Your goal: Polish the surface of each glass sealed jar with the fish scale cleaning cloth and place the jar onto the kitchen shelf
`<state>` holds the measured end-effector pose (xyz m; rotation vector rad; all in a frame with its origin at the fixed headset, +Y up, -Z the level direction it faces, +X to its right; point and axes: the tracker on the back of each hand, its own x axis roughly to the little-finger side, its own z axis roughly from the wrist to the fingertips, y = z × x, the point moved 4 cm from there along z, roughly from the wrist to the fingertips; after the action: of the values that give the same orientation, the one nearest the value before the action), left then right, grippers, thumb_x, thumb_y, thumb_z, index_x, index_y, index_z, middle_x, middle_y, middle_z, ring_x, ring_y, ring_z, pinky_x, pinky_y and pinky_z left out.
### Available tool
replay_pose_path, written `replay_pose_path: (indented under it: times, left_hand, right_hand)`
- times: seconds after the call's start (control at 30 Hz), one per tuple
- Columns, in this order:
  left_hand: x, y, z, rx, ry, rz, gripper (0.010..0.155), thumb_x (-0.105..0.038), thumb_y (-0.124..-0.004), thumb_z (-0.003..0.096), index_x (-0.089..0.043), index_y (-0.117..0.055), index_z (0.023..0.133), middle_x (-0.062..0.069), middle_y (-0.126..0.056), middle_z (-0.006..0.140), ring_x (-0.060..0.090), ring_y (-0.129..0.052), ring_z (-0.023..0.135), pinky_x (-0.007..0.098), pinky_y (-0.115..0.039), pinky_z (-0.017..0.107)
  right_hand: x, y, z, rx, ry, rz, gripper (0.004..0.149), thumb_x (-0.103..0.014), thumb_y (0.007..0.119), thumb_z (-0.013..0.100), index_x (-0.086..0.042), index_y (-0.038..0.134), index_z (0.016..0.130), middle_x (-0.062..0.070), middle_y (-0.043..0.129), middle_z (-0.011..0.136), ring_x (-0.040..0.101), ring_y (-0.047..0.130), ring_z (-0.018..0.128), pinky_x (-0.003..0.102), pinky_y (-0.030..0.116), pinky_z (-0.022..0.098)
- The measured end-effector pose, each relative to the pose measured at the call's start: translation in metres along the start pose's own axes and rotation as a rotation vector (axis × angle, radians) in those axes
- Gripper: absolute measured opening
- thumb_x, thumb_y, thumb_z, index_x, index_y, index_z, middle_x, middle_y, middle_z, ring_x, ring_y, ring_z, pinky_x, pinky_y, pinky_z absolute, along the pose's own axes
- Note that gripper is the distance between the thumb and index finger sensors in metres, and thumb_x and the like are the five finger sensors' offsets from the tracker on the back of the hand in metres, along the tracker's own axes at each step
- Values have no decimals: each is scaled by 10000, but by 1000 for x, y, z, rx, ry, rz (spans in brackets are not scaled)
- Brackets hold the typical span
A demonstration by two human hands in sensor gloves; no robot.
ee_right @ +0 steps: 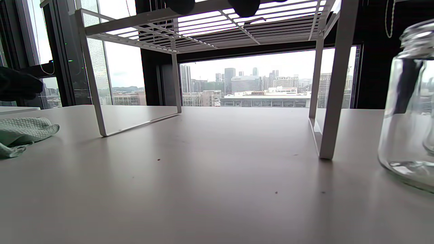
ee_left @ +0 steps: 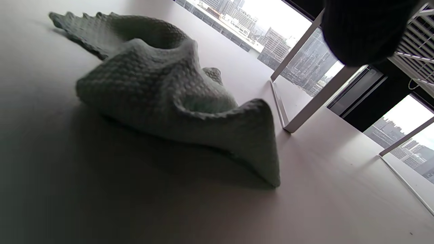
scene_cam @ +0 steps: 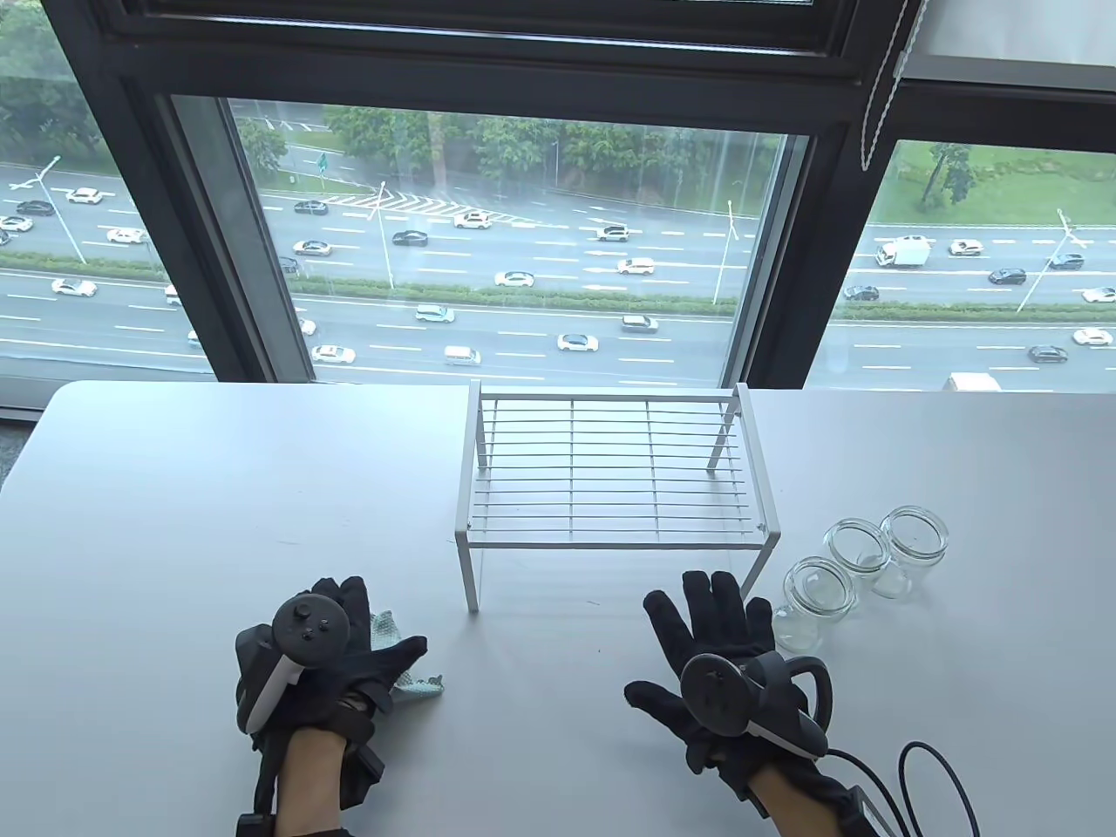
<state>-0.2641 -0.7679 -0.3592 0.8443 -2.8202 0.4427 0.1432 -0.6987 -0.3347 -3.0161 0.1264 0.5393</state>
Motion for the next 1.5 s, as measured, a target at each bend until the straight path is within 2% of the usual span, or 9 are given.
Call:
replay_pose_path:
  times: [0.13,0.3,0.5,0.67,0.83,0.97,1.07,1.27,1.5]
  left_hand:
    - [10,-20,9,135,72,59,1097,-751,-785,430,-206,-156,1146,188,-58,1238,487,-16,1122,714,-123,700]
    - [15,-33,15,208,129,121,1047,-663,-836,448,-209,-200,1144,187,-69,1224,495,-87,1123,693,-196,725]
    - [7,-29,17,124,132,200,924,-507,-888,453,-190,-348,1133,244,-180,1191,533,-261,1074,638,-393,745]
    - [-5,-26,15,47,112,279,811,-409,-902,451,-114,-504,1092,291,-411,1135,580,-491,983,582,-597,705]
    - [-18,-24,10,-6,92,376,731,-399,-941,421,-118,-652,1031,268,-650,1032,540,-736,863,512,-811,586]
    - [-28,-22,6,-66,50,415,563,-337,-938,418,-143,-797,927,207,-866,861,441,-953,657,408,-951,419]
    - [-30,-24,5,-39,-17,254,474,-299,-932,417,-154,-868,864,183,-940,770,421,-1004,543,376,-979,326]
    - [-42,-31,1,55,-99,56,445,-304,-918,419,-162,-892,840,172,-969,743,404,-1025,524,376,-981,306]
    - [-81,-20,-21,-61,-305,-347,447,-314,-907,426,-166,-882,847,172,-974,734,402,-1029,516,379,-976,299]
  right_hand:
    - [-1,1,0,-11,-5,6,916,-802,538,364,-365,325,1140,153,251,1229,450,237,1095,698,292,731]
    - [-2,2,0,-22,-10,11,917,-800,540,365,-363,310,1138,156,245,1228,450,229,1094,698,287,732]
    - [-3,4,0,-27,-14,12,915,-796,542,368,-359,311,1138,156,243,1228,451,228,1093,699,288,731]
    - [-3,4,0,-29,-12,15,916,-794,546,367,-357,315,1138,158,248,1227,451,229,1093,698,289,731]
    - [-4,4,-1,-33,-13,19,917,-792,547,368,-355,305,1137,159,246,1227,451,228,1093,698,290,732]
    - [-4,4,-1,-30,-13,23,918,-791,548,369,-353,297,1136,157,243,1227,452,229,1093,697,290,732]
    - [-4,5,-1,-32,-12,24,917,-789,549,369,-353,298,1136,156,247,1226,452,231,1093,697,292,731]
    - [-3,4,-1,-22,-12,28,920,-788,550,370,-350,286,1135,157,247,1226,450,229,1092,697,292,732]
    - [-2,4,-1,-20,-7,31,920,-787,550,370,-349,288,1135,160,249,1224,453,230,1091,696,294,732]
